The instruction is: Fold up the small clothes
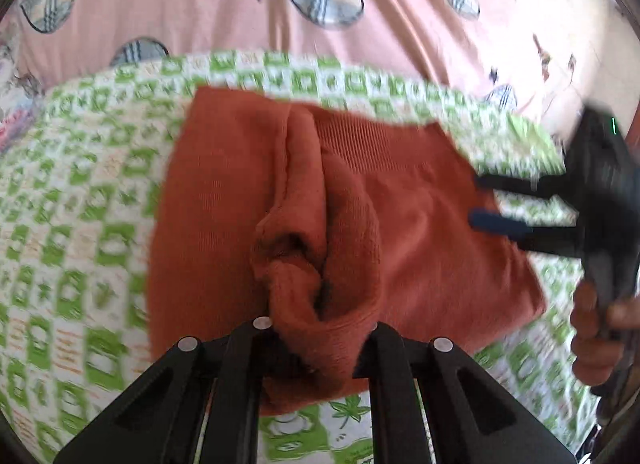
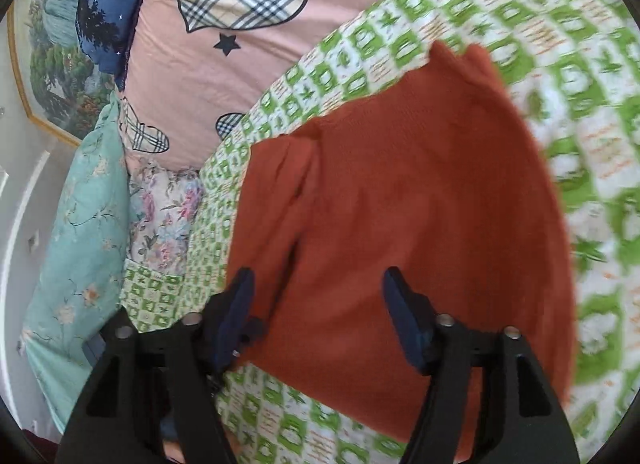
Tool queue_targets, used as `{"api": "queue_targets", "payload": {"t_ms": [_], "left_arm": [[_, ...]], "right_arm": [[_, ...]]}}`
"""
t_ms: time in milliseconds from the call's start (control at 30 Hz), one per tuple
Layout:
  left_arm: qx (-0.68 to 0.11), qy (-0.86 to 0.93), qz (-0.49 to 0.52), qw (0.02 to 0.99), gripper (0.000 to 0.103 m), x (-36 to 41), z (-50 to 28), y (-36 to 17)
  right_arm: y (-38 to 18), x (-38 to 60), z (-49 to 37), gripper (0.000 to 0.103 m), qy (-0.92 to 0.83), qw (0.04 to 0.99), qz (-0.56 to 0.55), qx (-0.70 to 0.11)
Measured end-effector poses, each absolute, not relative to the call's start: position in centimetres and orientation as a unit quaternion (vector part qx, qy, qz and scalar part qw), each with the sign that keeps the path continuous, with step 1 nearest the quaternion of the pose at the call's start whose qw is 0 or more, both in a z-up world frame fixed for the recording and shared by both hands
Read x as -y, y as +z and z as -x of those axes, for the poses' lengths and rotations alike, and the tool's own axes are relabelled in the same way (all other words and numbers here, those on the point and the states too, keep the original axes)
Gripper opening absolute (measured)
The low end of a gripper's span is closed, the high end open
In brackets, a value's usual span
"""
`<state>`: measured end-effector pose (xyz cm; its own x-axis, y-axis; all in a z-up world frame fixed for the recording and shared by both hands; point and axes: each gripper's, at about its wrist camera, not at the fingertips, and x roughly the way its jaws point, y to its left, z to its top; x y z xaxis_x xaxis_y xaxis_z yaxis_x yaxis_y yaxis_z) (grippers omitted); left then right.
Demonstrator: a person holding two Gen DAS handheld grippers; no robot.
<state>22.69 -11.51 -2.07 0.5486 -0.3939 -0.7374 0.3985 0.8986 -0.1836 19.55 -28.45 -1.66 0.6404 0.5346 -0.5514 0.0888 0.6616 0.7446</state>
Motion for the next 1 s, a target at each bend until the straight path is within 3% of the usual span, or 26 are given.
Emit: {"api": "queue_targets", "payload": {"t_ms": [267, 333, 367, 667, 1000], "left_arm": [[-0.4, -0.231, -0.019, 0.887, 0.009, 11.7, -21.8, -1.7], [-0.395, -0.234, -0.027, 0.888, 0.009, 11.8, -21.6, -1.2], [-0.391, -0.237, -0.029, 0.889, 0.009, 11.9, -21.4, -0.9], [-0.361, -0.327, -0.004, 0.873, 0.008, 16.2, -19.8, 3.2], [-0.417, -0.385, -0.01, 0.823, 0.008, 26.2, -19.2, -1.0]], "right_arm": [[-2.7, 22.5, -29.6, 0.071, 0.176, 0.806, -0.354, -0.441], [-2.7, 21.3, -31.5, 0.039, 0.167, 0.816, -0.323, -0.45], [-2.4, 21.2, -31.9, 0.017, 0.163, 0.82, -0.313, -0.451], [5.1, 28.1, -26.0, 0.015, 0.153, 0.876, -0.267, -0.373], [-1.1, 36.7, -22.4, 0.015, 0.08, 0.861, -0.274, -0.421]]}}
